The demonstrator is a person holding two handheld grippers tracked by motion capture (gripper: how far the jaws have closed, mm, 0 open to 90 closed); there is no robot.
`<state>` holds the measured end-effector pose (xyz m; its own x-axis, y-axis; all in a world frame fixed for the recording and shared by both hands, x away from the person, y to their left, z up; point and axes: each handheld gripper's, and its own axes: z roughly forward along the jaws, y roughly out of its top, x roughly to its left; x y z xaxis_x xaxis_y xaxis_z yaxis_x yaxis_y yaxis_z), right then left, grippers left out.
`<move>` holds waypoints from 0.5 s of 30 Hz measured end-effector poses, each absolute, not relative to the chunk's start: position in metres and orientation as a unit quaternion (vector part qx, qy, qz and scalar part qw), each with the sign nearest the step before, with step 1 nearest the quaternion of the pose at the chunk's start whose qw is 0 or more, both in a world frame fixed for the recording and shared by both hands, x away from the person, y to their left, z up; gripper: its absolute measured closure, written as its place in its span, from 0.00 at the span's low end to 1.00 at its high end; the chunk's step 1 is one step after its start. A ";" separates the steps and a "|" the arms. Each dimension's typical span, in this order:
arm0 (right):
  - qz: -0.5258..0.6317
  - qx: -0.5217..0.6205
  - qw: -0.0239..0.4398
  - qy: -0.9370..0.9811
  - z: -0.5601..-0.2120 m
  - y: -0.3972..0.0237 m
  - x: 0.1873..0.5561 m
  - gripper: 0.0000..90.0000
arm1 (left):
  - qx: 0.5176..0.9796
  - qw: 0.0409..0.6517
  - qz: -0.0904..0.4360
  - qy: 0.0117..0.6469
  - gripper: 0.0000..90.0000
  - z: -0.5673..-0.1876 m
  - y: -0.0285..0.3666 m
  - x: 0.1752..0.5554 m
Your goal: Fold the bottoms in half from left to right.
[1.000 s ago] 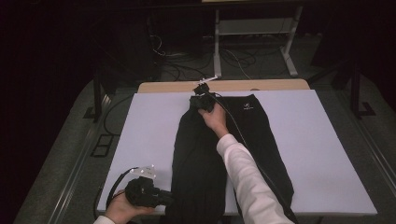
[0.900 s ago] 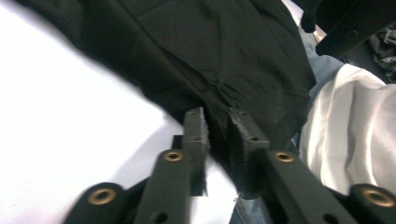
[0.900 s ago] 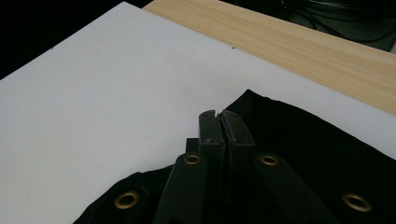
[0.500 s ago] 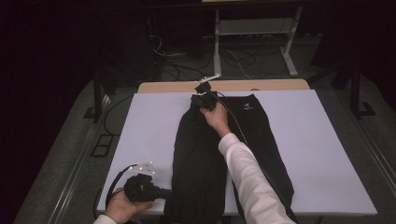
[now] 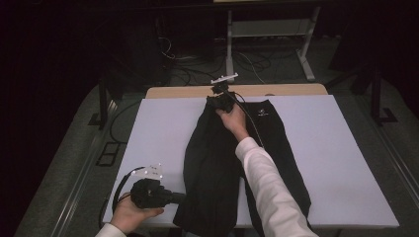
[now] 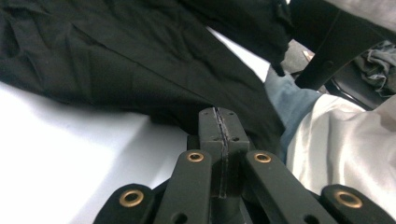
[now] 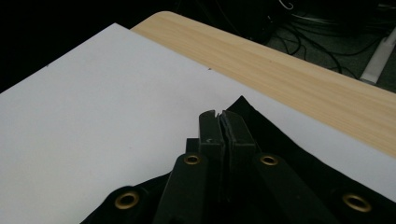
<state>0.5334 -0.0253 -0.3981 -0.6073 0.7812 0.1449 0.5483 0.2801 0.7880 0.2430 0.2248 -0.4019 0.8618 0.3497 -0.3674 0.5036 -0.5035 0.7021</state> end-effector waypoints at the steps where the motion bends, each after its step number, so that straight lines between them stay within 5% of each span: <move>1: 0.428 0.424 0.136 0.786 -0.397 -0.027 0.534 0.96 | 0.862 0.434 -0.091 0.244 0.99 -0.401 0.223 0.242; 15: 0.437 0.439 0.142 0.772 -0.381 -0.051 0.538 0.96 | 0.867 0.447 -0.109 0.190 0.99 -0.387 0.192 0.232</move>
